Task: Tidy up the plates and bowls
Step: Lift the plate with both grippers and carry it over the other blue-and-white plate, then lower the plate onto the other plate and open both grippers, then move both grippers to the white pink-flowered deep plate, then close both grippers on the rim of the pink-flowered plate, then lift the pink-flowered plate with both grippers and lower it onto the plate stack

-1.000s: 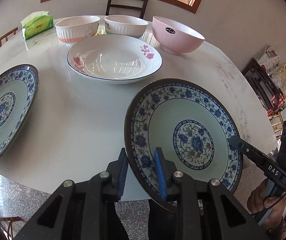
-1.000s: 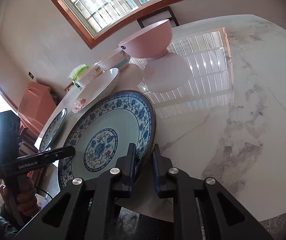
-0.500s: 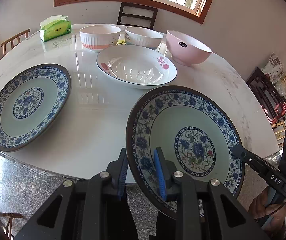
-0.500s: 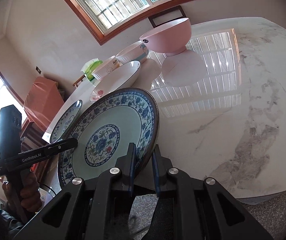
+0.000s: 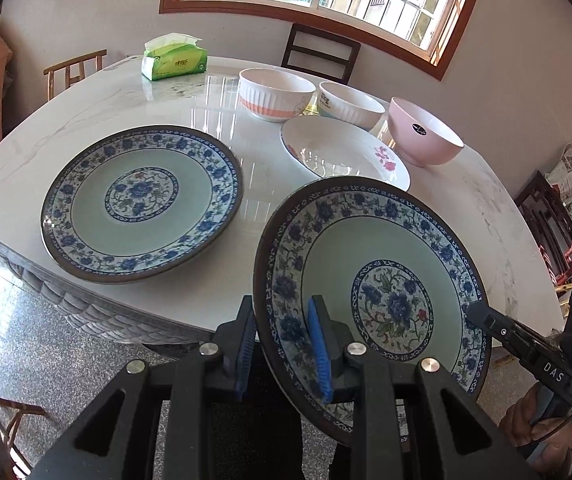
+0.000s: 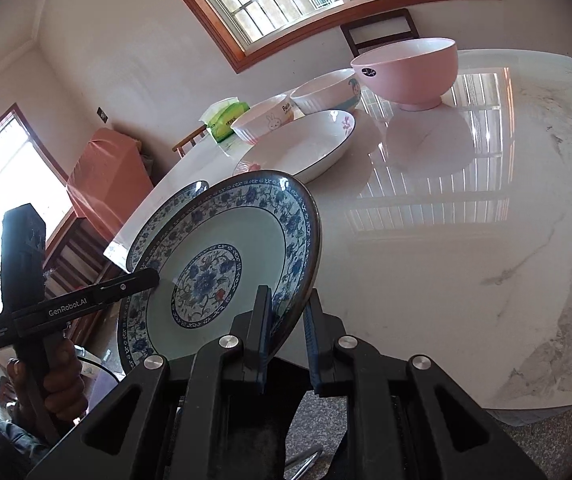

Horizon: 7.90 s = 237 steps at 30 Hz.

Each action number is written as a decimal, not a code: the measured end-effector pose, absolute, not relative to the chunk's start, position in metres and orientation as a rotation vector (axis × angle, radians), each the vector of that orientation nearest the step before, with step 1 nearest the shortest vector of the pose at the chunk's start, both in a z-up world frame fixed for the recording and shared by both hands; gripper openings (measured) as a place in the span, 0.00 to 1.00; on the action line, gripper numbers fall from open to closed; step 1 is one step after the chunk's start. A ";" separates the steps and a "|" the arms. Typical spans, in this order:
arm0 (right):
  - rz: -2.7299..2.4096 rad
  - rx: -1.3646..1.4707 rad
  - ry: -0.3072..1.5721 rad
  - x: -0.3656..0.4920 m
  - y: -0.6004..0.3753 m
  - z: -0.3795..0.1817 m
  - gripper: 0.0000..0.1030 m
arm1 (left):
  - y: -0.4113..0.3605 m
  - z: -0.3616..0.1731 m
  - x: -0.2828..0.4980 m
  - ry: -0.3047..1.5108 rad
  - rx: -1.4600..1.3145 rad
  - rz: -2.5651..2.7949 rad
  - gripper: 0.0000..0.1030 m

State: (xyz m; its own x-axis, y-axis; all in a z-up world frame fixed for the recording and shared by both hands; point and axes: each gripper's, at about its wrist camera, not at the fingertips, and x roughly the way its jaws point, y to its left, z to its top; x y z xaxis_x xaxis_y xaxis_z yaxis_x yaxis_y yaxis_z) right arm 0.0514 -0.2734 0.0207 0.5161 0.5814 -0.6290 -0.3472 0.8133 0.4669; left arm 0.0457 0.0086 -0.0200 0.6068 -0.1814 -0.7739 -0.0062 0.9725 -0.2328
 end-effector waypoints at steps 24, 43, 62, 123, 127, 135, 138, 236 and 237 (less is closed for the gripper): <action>0.740 0.165 0.890 0.120 -0.134 0.025 0.16 | 0.131 -0.017 0.065 0.837 -0.330 0.147 0.26; 0.736 0.075 0.879 0.145 -0.077 0.018 0.17 | 0.182 -0.030 0.098 0.828 -0.377 0.214 0.26; 0.721 -0.009 0.797 0.137 -0.065 0.017 0.20 | 0.192 -0.033 0.103 0.831 -0.396 0.214 0.26; 0.250 0.183 0.586 0.119 -0.265 0.026 0.58 | -0.022 -0.007 0.124 0.716 0.117 0.032 0.36; 0.256 0.199 0.591 0.124 -0.269 0.022 0.58 | -0.025 -0.009 0.146 0.771 0.048 -0.036 0.36; 0.308 0.268 0.656 0.143 -0.276 0.016 0.59 | -0.019 -0.015 0.198 0.874 -0.133 -0.124 0.36; 0.324 0.341 0.700 0.154 -0.285 0.012 0.59 | -0.015 -0.013 0.213 0.883 -0.183 -0.133 0.36; 0.474 0.109 0.782 0.093 -0.183 0.040 0.15 | 0.031 -0.004 0.086 0.881 -0.246 0.054 0.23; 0.480 0.101 0.783 0.092 -0.179 0.040 0.15 | 0.036 -0.004 0.084 0.881 -0.255 0.059 0.23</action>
State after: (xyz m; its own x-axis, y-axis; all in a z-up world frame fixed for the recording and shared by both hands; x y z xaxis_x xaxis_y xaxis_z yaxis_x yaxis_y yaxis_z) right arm 0.0925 -0.1786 0.0405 0.6073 0.4518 -0.6535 -0.3781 0.8878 0.2624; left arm 0.0836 0.0356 -0.0039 0.6369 -0.0534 -0.7691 -0.1557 0.9681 -0.1962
